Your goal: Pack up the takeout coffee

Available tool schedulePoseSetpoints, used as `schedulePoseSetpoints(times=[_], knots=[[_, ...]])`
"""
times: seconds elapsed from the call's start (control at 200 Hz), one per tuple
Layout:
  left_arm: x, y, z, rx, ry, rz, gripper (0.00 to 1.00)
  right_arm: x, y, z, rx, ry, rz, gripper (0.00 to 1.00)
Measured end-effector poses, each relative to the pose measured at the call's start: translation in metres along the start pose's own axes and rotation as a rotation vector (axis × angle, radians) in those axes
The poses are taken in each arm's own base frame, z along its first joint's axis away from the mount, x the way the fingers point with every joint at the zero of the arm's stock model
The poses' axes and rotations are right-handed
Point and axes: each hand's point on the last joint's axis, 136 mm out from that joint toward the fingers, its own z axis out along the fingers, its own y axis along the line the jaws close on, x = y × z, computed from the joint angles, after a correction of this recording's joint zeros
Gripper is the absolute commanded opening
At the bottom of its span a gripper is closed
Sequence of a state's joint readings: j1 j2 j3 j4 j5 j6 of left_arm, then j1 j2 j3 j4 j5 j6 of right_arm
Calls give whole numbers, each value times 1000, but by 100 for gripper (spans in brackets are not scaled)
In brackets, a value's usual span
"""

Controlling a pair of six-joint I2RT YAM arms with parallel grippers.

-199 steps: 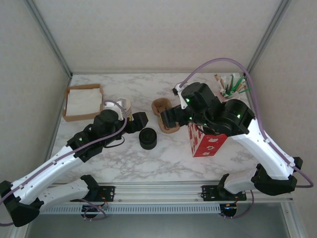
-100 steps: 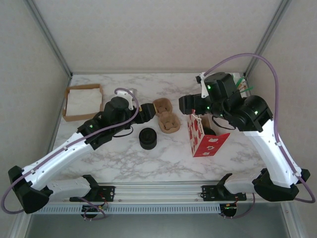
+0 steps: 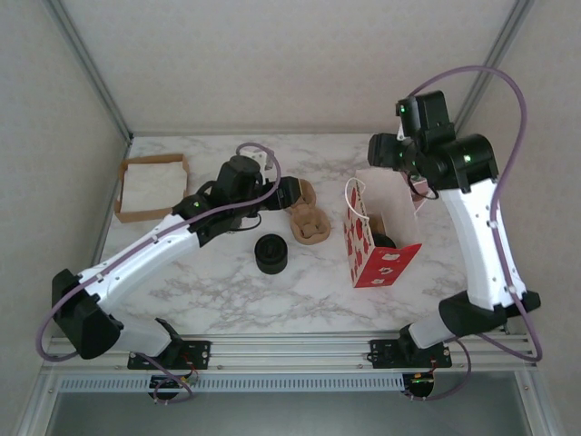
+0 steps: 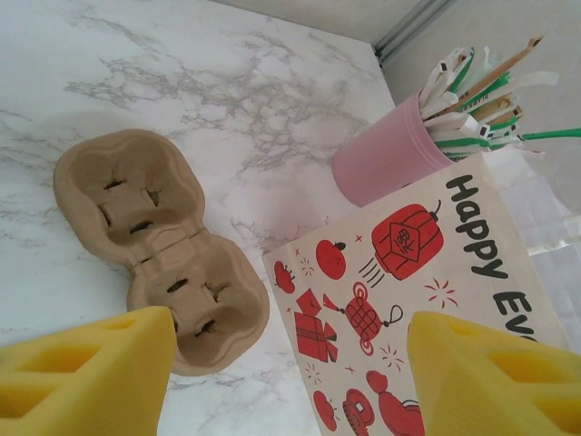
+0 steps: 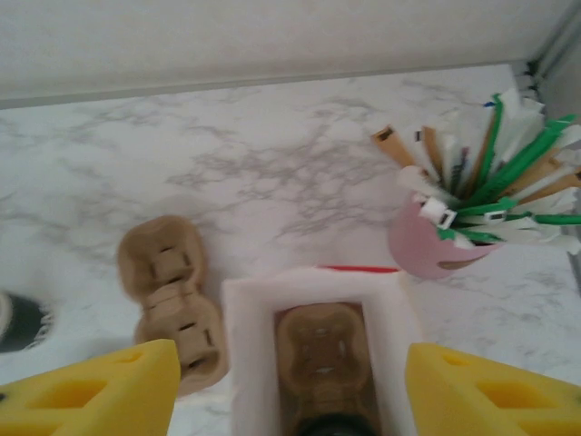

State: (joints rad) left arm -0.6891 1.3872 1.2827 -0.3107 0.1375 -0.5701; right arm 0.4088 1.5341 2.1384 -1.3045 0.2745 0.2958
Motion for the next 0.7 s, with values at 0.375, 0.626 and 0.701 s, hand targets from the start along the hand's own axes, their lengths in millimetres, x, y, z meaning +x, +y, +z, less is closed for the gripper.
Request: schedulePoseSetpoints(times=[0.375, 0.626, 0.701], knots=[[-9, 15, 9, 9, 23, -2, 70, -21, -25, 88, 228, 93, -103, 48], [-11, 27, 7, 5, 16, -14, 70, -25, -44, 119, 329, 129, -160, 44], [-10, 29, 6, 5, 14, -17, 70, -24, -48, 125, 343, 144, -175, 43]])
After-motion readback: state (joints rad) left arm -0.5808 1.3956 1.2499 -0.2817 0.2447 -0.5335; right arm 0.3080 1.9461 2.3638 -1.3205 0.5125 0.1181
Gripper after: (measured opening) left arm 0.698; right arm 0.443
